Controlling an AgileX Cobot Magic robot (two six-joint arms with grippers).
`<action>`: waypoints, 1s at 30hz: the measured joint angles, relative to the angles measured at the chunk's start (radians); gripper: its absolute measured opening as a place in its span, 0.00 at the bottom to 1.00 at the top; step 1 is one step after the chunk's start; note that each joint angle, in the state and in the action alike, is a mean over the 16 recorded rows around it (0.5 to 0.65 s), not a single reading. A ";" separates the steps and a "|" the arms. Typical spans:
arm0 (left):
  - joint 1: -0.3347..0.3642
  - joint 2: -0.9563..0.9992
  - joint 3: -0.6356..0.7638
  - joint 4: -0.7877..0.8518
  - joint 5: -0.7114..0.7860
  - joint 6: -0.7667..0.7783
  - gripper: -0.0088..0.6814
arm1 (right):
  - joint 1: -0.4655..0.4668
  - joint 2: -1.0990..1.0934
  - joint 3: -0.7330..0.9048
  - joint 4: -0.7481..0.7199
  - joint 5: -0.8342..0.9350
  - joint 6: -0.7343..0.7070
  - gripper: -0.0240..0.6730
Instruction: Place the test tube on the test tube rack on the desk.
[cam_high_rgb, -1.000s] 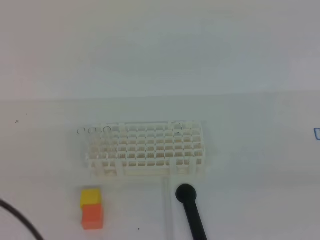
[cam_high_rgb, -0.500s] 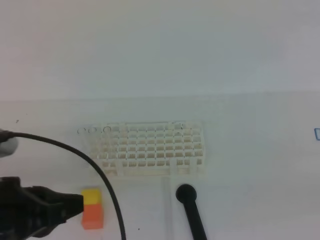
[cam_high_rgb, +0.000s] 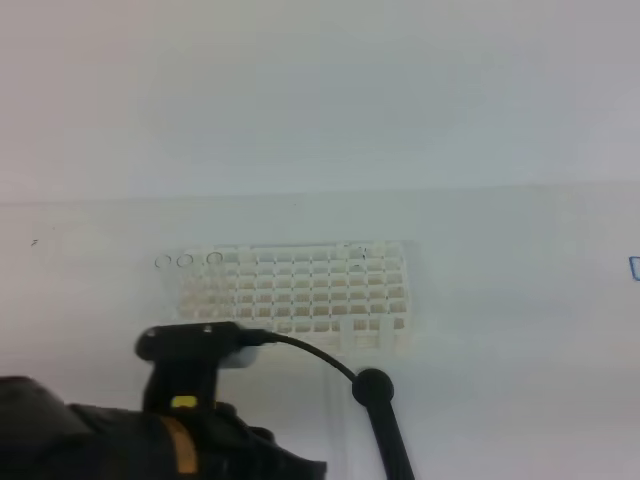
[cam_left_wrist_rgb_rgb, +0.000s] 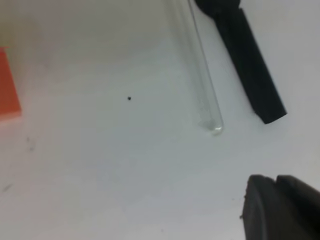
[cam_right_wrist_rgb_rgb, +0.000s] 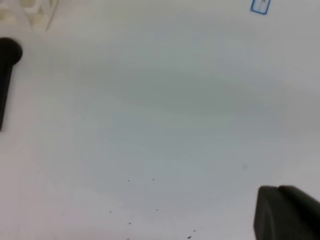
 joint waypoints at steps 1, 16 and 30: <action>-0.026 0.034 -0.013 0.029 -0.009 -0.038 0.24 | 0.000 0.002 0.000 -0.003 0.003 0.006 0.04; -0.123 0.465 -0.220 0.129 0.000 -0.209 0.64 | 0.000 0.008 0.000 -0.042 0.076 0.076 0.14; -0.122 0.590 -0.253 0.152 -0.024 -0.244 0.63 | 0.000 0.010 0.000 -0.044 0.084 0.082 0.16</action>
